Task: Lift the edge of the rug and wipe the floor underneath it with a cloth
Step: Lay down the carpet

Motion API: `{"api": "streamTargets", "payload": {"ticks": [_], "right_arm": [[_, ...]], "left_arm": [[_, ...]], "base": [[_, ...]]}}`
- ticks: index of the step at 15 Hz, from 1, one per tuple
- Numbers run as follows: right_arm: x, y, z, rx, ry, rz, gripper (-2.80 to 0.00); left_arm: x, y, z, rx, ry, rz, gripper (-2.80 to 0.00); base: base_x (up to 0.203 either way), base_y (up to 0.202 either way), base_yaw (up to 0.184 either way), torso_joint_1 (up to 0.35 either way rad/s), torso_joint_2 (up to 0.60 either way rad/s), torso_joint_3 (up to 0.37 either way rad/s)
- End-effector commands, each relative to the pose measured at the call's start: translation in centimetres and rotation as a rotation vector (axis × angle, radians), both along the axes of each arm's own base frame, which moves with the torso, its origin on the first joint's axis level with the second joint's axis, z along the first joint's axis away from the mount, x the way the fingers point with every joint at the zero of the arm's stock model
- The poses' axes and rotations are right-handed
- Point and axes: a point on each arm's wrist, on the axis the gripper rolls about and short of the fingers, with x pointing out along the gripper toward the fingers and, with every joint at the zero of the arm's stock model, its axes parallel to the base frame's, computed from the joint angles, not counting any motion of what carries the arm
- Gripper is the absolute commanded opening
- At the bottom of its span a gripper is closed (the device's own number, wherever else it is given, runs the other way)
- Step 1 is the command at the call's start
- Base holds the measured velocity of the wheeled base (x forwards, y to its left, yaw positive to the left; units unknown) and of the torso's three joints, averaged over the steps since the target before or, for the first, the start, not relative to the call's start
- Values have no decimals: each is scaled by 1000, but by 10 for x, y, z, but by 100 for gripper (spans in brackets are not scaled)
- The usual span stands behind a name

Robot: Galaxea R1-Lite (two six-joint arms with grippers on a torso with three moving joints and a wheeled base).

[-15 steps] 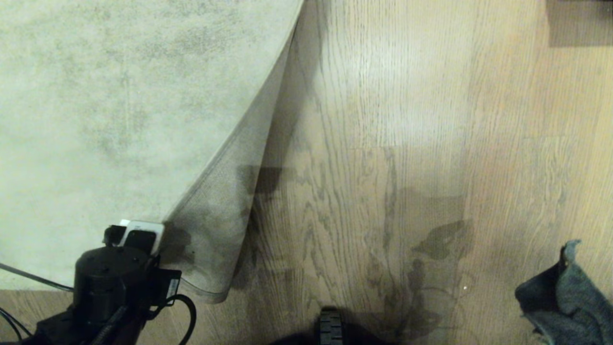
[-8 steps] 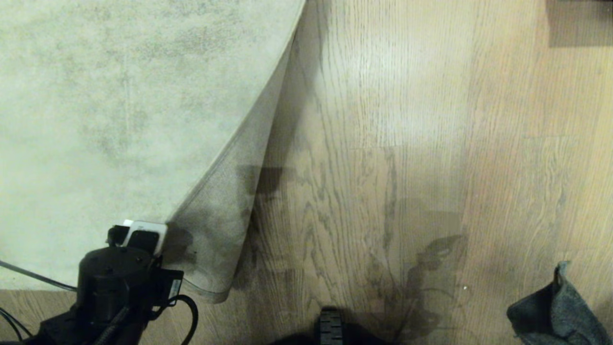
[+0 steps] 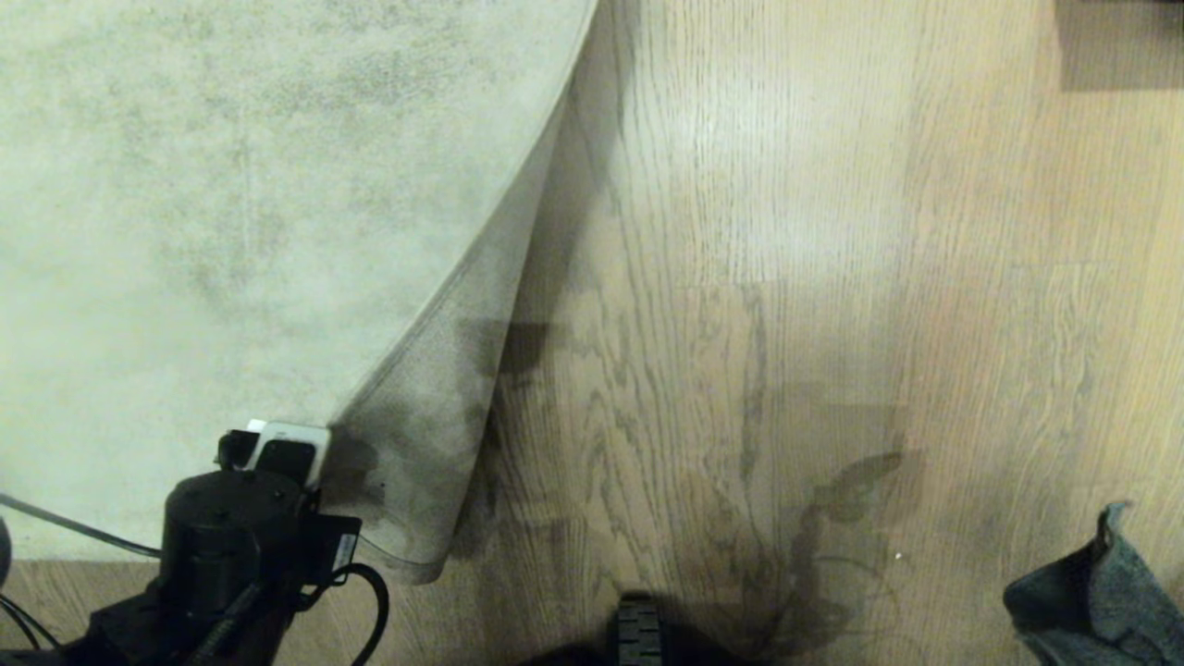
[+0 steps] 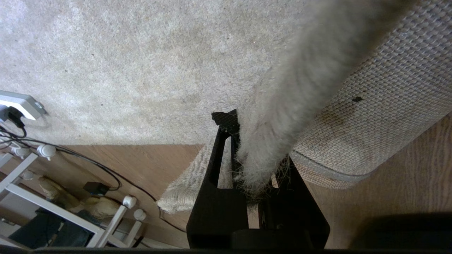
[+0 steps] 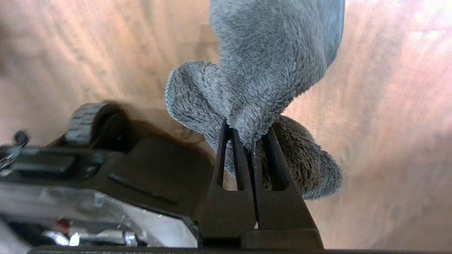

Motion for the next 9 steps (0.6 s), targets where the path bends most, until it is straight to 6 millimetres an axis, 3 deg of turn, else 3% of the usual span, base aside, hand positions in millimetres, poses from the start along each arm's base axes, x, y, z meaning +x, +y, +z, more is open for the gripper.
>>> {"api": "streamTargets", "payload": {"ticks": [1,3,9], "right_arm": [[0,0,0,0,-2,-82,-280],[-2,0,0,1,-25,-146,-280],[-22,0,-3,13,-274,-105,-280]], "left_arm": [[1,-1,-1,1,-2,1,-280],[2,-3,-2,5,5,-4,-280],[-1,-4,-3,7,10,-15,-280]], "base": [[0,0,0,0,0,0],[0,0,0,0,0,0],[0,0,0,0,0,0]]}}
